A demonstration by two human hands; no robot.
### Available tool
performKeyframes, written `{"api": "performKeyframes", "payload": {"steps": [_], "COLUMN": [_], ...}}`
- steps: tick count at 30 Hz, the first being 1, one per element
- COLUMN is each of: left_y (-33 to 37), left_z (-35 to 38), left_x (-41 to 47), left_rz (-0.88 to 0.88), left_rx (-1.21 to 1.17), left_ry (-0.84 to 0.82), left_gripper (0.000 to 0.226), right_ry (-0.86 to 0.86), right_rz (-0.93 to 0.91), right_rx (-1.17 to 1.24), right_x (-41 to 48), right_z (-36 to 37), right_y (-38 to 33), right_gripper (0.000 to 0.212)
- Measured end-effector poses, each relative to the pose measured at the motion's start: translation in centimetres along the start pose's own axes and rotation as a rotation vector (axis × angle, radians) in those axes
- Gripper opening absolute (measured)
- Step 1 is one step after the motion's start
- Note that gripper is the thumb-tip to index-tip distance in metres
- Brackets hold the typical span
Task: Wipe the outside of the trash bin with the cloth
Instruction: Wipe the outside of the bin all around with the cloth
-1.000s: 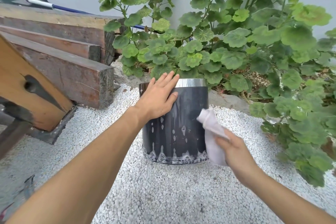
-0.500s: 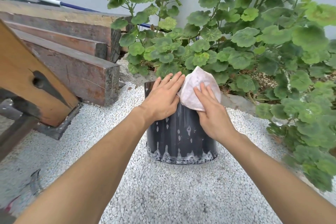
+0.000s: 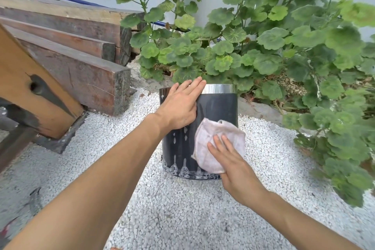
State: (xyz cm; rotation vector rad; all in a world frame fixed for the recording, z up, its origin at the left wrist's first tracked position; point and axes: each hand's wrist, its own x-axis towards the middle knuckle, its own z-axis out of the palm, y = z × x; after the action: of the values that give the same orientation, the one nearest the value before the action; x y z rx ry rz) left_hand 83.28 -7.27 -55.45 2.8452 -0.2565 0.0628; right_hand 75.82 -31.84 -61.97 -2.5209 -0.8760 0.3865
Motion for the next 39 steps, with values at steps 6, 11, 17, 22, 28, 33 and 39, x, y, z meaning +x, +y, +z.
{"api": "performKeyframes", "payload": {"steps": [6, 11, 17, 22, 28, 33, 39], "left_y": [0.0, 0.5, 0.8, 0.9, 1.0, 0.8, 0.7], "left_z": [-0.1, -0.5, -0.8, -0.9, -1.0, -1.0, -0.8], "left_x": [0.0, -0.2, -0.7, -0.7, -0.7, -0.7, -0.4], "left_rz": [-0.008, -0.027, -0.034, -0.031, -0.037, -0.035, -0.046], "left_rx": [-0.003, -0.039, -0.061, -0.063, -0.080, -0.088, -0.092], "left_ry": [0.004, 0.014, 0.019, 0.025, -0.014, -0.010, 0.015], "left_gripper": [0.071, 0.070, 0.070, 0.072, 0.072, 0.074, 0.063], "right_ry": [-0.094, 0.065, 0.402, 0.471, 0.205, 0.156, 0.106], "right_rz": [-0.016, 0.189, 0.180, 0.064, -0.091, -0.149, -0.096], "right_rx": [0.117, 0.641, 0.874, 0.383, -0.099, -0.208, -0.120], "right_x": [-3.3, -3.3, 1.5, 5.5, 7.3, 6.3, 4.3], "right_z": [1.9, -1.8, -8.4, -9.4, -6.1, -4.4, -2.3], "right_y": [0.0, -1.2, -2.2, -2.4, -3.3, -2.4, -2.0], "right_gripper": [0.083, 0.063, 0.039, 0.056, 0.079, 0.068, 0.059]}}
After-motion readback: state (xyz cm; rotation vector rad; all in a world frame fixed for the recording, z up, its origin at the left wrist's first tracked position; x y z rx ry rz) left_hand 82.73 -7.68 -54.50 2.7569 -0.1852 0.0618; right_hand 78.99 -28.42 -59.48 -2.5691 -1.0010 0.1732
